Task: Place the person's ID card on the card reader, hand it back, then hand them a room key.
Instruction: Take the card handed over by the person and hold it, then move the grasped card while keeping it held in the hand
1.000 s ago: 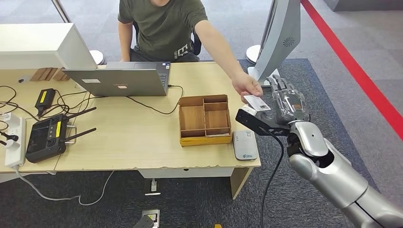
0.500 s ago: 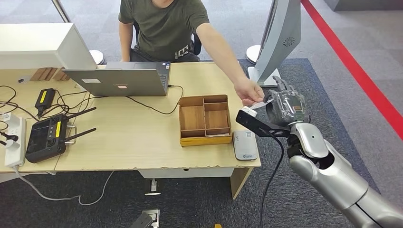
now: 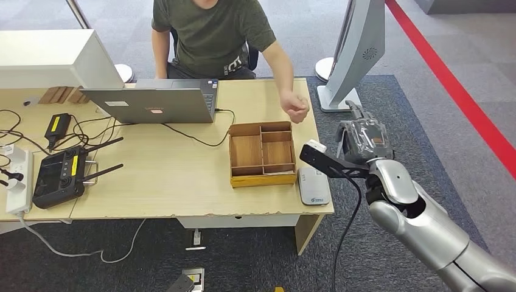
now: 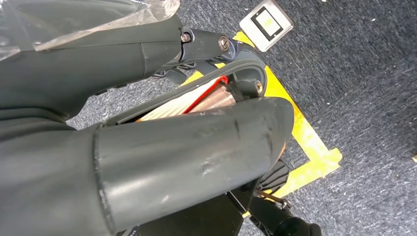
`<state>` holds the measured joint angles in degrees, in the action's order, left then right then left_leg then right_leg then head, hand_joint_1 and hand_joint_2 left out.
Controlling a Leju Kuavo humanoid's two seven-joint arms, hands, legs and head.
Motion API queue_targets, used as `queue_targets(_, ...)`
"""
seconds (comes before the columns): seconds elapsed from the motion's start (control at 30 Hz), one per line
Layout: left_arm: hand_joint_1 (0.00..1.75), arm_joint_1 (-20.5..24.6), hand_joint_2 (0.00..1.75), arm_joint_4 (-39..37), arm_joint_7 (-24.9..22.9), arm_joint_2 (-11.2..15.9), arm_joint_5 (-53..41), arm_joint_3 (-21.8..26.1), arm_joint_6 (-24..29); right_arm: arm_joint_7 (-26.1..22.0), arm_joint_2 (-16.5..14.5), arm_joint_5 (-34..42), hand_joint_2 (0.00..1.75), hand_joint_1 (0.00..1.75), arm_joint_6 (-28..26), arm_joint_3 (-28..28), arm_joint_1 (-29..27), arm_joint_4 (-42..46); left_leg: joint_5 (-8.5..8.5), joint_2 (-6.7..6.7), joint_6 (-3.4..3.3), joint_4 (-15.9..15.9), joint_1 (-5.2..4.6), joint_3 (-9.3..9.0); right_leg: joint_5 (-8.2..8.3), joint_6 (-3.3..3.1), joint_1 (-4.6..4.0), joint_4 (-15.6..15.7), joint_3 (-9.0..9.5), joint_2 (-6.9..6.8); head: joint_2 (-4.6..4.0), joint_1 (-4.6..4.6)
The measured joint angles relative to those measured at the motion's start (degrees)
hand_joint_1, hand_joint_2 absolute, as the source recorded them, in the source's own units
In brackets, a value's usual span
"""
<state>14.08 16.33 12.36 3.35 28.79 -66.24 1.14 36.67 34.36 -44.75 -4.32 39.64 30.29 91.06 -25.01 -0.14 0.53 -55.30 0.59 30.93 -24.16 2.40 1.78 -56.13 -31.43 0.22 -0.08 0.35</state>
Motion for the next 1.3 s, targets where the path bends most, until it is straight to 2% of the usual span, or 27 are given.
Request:
queue_targets(0.37,0.00,-0.3,0.00,0.0,-0.1,0.3,-0.1,0.4,0.1,-0.9,-1.5,0.9,1.75,1.75,0.0,2.2,0.1,-2.1,0.00,-0.01,0.00,0.0,0.01,0.01,0.00,0.00,0.00,0.0,0.00,0.00,0.00,0.02)
queue_targets(1.13,0.00,-0.7,0.00,0.0,-1.1,0.6,-1.2,0.8,-0.1,-1.7,-3.5,5.5,1.75,1.75,-3.9,5.9,-0.1,-8.7,0.00,-0.01,0.00,0.0,0.01,0.01,0.00,0.00,-0.01,0.0,-0.01,0.00,-0.01,0.02)
queue_targets(1.3,0.00,-0.7,0.00,0.0,-1.5,0.6,-1.8,0.8,-0.1,-3.1,-3.9,6.5,1.75,1.75,-5.3,6.6,-0.1,-11.4,0.00,-0.01,0.00,0.0,0.01,0.01,0.00,0.00,-0.01,0.0,-0.01,0.00,0.01,0.02)
